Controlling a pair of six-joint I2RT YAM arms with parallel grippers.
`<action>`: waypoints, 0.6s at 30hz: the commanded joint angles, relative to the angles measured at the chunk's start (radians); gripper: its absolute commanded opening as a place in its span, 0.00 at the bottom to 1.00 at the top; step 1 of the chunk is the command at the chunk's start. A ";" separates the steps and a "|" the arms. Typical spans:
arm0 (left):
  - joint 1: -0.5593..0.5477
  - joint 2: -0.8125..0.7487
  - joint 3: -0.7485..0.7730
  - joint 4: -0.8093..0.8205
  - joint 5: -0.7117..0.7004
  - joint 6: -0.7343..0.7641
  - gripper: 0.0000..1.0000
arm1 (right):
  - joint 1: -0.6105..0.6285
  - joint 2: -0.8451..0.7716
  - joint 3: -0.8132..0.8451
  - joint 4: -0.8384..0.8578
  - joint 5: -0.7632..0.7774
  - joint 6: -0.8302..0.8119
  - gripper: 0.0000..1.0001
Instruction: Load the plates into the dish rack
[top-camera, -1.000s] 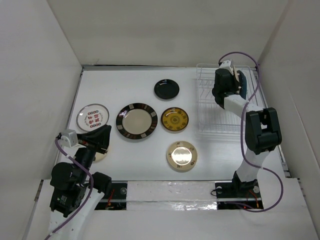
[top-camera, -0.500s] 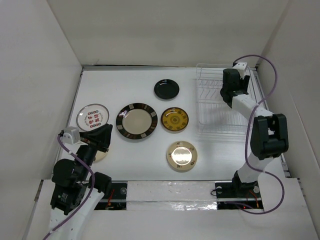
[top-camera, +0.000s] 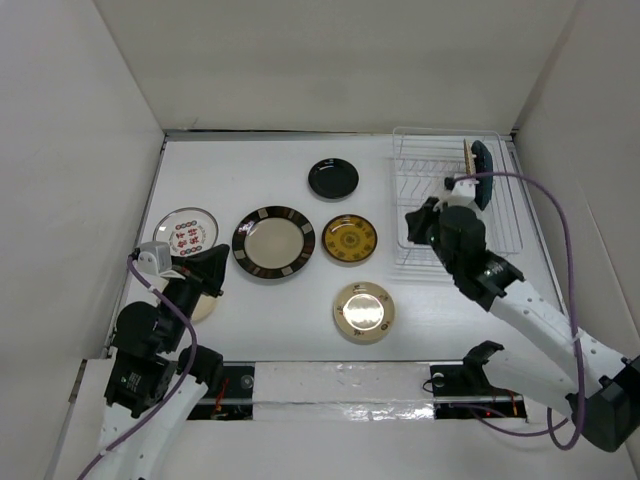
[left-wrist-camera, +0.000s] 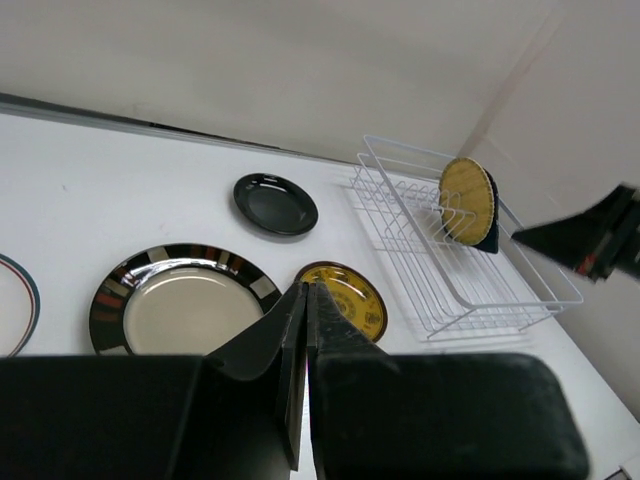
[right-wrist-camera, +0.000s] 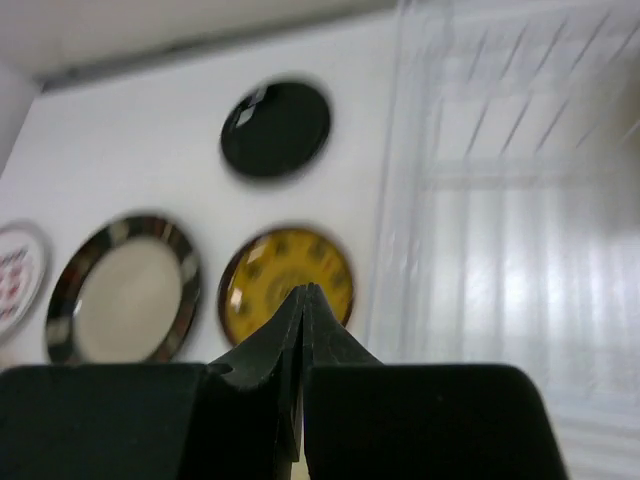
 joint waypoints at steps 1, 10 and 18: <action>-0.006 0.035 0.007 0.045 0.033 0.003 0.00 | 0.068 -0.065 -0.171 -0.169 -0.132 0.242 0.00; -0.006 0.058 0.010 0.047 0.045 0.004 0.01 | 0.180 -0.223 -0.527 -0.115 -0.222 0.591 0.60; 0.005 0.058 0.009 0.048 0.055 0.004 0.04 | 0.180 0.079 -0.513 0.094 -0.345 0.523 0.51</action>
